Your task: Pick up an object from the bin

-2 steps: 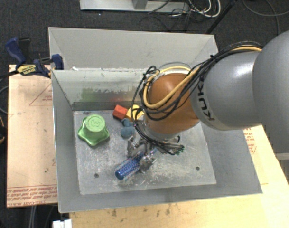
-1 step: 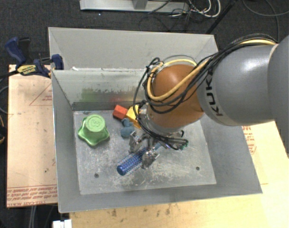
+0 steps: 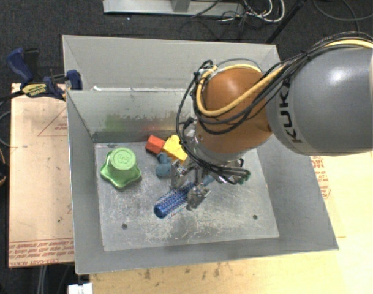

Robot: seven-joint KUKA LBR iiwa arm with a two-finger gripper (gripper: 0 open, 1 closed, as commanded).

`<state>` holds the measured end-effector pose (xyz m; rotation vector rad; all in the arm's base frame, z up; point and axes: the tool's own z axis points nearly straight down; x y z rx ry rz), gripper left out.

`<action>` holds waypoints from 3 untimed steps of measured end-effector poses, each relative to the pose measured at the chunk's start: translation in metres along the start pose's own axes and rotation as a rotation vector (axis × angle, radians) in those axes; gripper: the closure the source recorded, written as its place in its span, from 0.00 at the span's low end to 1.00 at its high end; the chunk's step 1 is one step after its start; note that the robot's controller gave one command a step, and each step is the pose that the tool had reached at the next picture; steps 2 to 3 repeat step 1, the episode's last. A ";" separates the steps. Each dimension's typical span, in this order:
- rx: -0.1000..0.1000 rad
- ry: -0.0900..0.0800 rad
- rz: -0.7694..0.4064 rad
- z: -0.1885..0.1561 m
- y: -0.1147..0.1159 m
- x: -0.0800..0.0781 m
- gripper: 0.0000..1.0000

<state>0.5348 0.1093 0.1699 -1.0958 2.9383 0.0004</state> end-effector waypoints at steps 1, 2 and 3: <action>-0.001 0.001 0.003 -0.022 0.000 -0.001 1.00; -0.001 0.001 0.003 -0.022 0.000 -0.001 1.00; -0.001 0.001 0.003 -0.022 0.000 -0.001 1.00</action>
Offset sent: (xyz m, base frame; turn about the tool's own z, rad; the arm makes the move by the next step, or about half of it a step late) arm -0.0001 -0.0001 0.0220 0.0000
